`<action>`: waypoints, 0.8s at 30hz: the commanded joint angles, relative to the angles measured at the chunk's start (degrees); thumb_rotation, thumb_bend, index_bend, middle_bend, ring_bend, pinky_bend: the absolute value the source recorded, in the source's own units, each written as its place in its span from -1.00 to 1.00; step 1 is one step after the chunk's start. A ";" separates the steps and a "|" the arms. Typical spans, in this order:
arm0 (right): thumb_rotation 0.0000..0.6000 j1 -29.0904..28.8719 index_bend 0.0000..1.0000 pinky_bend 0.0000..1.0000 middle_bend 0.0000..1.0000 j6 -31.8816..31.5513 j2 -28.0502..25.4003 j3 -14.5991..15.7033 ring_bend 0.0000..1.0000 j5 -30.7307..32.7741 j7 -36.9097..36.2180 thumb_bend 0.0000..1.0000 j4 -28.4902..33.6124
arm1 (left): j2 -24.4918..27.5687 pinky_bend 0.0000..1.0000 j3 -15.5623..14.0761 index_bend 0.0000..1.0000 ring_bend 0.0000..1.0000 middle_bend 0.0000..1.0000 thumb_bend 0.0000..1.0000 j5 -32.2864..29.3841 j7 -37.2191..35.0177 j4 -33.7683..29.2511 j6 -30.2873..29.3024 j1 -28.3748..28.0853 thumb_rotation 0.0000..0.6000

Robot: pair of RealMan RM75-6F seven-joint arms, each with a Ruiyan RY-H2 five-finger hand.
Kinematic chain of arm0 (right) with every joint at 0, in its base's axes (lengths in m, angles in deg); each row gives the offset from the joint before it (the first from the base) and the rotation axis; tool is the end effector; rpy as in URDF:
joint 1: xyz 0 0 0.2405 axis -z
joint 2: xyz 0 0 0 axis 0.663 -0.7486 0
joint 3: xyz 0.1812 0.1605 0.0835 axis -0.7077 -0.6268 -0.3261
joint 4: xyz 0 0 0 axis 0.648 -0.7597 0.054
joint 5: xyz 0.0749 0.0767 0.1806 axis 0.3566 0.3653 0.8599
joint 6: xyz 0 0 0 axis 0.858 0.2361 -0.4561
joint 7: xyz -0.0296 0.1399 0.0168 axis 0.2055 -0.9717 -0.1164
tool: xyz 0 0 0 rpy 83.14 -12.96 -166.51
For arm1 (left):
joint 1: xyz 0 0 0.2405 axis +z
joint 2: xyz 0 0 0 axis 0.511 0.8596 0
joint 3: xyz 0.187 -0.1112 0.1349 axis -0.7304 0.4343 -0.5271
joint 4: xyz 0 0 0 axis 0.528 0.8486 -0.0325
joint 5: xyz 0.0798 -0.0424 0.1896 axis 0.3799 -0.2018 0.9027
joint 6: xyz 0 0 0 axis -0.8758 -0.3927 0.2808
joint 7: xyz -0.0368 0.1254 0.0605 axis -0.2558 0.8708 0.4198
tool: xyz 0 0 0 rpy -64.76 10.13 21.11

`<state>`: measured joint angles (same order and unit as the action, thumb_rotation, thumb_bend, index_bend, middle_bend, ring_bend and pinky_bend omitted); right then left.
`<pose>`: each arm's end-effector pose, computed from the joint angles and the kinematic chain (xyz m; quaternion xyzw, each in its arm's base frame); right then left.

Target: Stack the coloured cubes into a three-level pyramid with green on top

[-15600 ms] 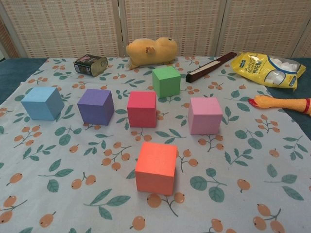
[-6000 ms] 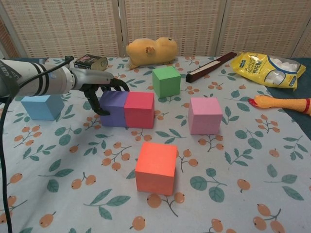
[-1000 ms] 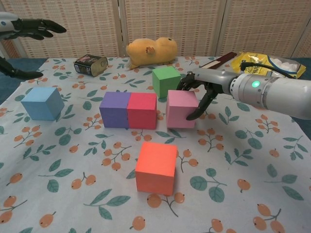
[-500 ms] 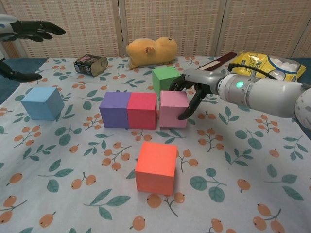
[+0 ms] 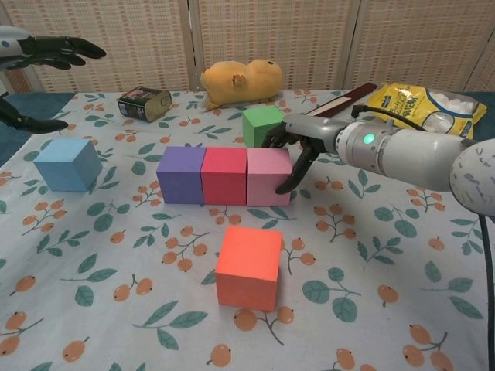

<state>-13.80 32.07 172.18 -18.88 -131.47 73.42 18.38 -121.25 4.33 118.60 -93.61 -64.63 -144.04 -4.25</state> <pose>-0.1149 -0.4139 -0.0745 0.7248 -0.4826 0.3637 0.3309 -0.1826 0.3168 0.1109 -0.7090 -0.4090 -0.4444 0.3640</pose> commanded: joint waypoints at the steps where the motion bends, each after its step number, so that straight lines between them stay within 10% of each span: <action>1: 1.00 -0.03 -0.24 -0.77 -0.27 -0.04 0.01 -0.03 -0.70 0.10 0.11 -0.90 -0.04 | -0.01 -0.88 -0.06 -0.91 -1.00 -1.00 -0.35 0.17 -0.07 0.04 0.04 0.02 1.00; 24: 1.00 -0.92 -0.26 -0.77 -0.27 0.62 0.62 0.07 -0.70 0.47 1.25 -0.90 -1.34 | -0.48 -0.88 -0.26 -0.91 -1.00 -1.00 -0.35 0.94 -1.25 1.03 0.57 -0.07 1.00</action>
<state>-14.70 32.68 172.78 -18.82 -131.00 74.65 17.05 -121.73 4.07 119.53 -94.86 -63.60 -143.48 -4.33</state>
